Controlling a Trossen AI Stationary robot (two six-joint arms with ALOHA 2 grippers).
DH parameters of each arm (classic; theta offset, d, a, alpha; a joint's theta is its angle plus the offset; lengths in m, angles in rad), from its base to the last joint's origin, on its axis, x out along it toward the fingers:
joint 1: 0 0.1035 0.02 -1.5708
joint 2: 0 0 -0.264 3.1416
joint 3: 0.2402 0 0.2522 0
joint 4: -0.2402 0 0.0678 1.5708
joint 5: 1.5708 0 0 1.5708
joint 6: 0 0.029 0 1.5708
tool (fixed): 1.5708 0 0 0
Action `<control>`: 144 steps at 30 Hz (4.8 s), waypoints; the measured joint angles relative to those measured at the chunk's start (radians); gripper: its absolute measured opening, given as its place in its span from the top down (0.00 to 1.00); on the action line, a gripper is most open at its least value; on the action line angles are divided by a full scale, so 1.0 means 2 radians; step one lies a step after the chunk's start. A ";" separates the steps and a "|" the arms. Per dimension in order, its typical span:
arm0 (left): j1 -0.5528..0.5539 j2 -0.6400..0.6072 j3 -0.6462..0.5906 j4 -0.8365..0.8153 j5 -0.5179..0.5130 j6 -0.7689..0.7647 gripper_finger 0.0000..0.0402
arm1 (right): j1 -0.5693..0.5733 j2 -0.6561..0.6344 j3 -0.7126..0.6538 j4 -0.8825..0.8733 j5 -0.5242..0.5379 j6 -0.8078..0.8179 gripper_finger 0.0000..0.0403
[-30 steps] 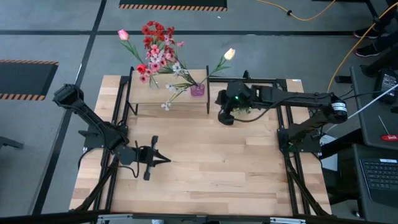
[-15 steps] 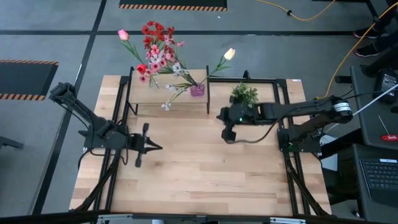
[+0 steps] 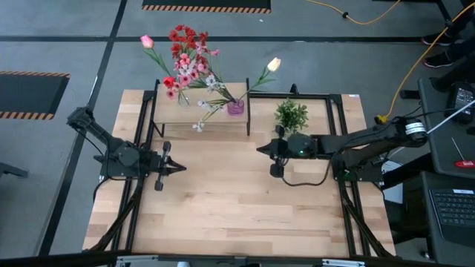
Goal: Pick and place flowers into a vace then onto a shelf
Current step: Return to Home Position
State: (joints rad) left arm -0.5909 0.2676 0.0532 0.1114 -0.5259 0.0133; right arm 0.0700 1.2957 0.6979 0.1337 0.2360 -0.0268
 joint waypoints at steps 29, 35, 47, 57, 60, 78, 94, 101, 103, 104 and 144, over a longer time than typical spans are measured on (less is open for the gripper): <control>0.319 -0.130 -0.023 -0.042 0.258 0.046 1.00 | -0.129 -0.123 -0.178 0.215 -0.172 -0.049 0.99; 0.372 -0.130 -0.023 -0.028 0.316 0.040 1.00 | -0.136 -0.123 -0.178 0.227 -0.179 -0.057 0.99; 0.428 -0.130 -0.023 -0.028 0.298 0.017 0.99 | -0.157 -0.122 -0.182 0.253 -0.196 -0.050 0.99; 0.434 -0.130 -0.023 -0.028 0.217 0.017 0.99 | -0.158 -0.111 -0.253 0.378 -0.198 -0.042 0.99; 0.434 -0.130 -0.023 -0.028 0.216 0.017 0.98 | -0.158 -0.111 -0.281 0.417 -0.198 -0.041 0.99; 0.434 -0.130 -0.023 -0.029 0.216 0.017 0.98 | -0.158 -0.111 -0.328 0.331 -0.198 0.069 0.99; 0.434 -0.130 -0.023 -0.029 0.217 0.017 0.98 | -0.135 -0.215 -0.328 0.246 -0.197 0.075 0.99; 0.434 -0.130 -0.023 -0.029 0.217 0.017 0.98 | -0.086 -0.344 -0.328 0.133 -0.198 0.066 0.97; 0.434 -0.130 -0.023 -0.029 0.217 0.017 0.98 | -0.074 -0.373 -0.328 0.108 -0.198 0.077 0.97; 0.434 -0.130 -0.023 -0.029 0.217 0.017 0.98 | -0.068 -0.387 -0.328 0.096 -0.198 0.078 0.97; 0.434 -0.130 -0.023 -0.030 0.217 0.017 0.98 | -0.016 -0.604 -0.328 -0.093 -0.198 0.076 0.95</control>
State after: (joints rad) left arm 0.2768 0.0082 0.0078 0.0521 -0.0925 0.0475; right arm 0.0372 0.0872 0.0414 -0.0513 -0.1604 0.1257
